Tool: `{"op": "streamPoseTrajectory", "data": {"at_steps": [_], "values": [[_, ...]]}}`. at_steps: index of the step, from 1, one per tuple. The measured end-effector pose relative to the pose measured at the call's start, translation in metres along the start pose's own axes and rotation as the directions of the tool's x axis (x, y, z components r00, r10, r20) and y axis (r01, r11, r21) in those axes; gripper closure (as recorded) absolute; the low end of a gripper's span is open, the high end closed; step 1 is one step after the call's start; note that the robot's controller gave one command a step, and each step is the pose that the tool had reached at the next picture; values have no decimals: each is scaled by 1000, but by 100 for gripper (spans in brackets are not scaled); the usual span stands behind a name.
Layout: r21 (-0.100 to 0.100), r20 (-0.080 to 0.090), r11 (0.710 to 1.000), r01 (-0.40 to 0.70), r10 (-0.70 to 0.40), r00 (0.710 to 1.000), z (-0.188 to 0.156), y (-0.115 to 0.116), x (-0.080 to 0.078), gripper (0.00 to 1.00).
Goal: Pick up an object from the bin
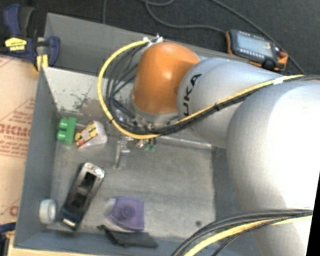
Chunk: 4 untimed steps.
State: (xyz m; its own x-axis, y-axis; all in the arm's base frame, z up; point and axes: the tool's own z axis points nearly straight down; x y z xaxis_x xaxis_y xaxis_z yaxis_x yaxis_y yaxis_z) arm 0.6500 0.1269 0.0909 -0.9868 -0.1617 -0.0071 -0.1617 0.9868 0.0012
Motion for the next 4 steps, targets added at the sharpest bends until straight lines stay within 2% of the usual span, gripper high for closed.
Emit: {"op": "streamPoseTrajectory", "data": {"at_steps": [1,2,3,4], "values": [[5,3,995,-104,104,995,12,44,1,0],[0,10,1000,4,-4,1000,12,83,-4,0],[-4,25,989,-151,151,988,12,89,8,100],[-5,22,989,-151,151,988,11,90,8,0]]}}
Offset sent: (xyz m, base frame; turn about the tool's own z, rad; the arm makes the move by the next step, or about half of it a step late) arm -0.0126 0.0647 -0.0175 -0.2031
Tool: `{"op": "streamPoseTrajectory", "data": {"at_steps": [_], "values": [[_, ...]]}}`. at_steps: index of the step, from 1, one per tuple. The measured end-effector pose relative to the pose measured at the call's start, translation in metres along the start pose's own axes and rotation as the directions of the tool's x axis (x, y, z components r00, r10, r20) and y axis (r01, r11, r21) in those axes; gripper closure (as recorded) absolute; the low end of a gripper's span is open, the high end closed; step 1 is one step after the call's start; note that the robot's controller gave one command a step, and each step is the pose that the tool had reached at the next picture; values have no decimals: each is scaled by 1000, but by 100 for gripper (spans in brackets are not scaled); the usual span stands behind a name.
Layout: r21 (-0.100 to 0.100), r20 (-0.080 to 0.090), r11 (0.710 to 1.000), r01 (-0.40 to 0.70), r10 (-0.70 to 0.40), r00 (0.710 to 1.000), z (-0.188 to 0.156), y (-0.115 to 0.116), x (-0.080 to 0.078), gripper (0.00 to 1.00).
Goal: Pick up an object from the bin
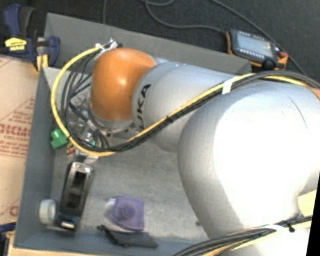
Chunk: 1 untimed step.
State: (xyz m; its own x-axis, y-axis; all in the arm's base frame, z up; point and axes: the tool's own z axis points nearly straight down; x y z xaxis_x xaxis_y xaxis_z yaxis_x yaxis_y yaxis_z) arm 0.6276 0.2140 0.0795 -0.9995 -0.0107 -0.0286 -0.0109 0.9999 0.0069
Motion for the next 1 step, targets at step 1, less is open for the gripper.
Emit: {"op": "streamPoseTrajectory", "data": {"at_steps": [1], "values": [[0,1,1000,0,0,1000,1,0,0,100]]}}
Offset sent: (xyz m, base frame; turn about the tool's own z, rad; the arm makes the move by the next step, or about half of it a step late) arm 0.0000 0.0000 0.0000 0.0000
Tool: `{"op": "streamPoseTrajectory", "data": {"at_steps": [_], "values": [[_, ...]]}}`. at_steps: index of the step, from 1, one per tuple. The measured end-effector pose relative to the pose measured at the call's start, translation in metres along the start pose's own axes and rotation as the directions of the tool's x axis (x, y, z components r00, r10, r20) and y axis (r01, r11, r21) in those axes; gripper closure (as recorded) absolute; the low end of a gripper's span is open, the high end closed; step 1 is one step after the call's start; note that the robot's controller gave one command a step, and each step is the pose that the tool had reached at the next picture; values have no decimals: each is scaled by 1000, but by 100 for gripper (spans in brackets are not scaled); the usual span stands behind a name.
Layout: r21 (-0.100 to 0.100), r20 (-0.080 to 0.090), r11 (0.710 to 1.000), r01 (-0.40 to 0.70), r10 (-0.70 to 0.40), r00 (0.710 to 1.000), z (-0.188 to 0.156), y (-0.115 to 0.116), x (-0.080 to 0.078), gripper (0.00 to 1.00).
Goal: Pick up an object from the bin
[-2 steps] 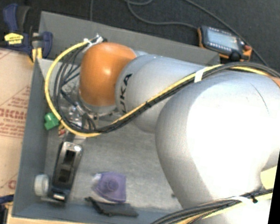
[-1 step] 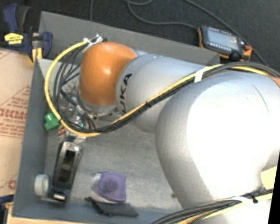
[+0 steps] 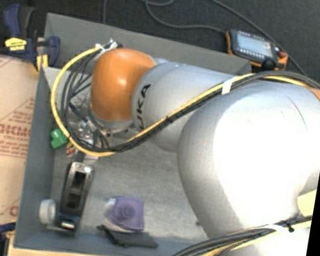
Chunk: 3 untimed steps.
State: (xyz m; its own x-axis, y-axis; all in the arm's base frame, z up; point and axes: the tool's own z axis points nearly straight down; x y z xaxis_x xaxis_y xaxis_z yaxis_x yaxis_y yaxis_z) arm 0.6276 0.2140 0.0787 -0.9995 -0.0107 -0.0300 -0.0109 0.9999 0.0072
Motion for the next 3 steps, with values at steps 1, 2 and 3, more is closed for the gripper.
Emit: {"op": "streamPoseTrajectory", "data": {"at_steps": [1,2,3], "values": [[0,0,1000,0,0,1000,0,0,0,100],[8,-26,1000,11,-11,1000,-48,0,-7,100],[5,-17,1000,16,-16,1000,-66,0,12,100]]}}
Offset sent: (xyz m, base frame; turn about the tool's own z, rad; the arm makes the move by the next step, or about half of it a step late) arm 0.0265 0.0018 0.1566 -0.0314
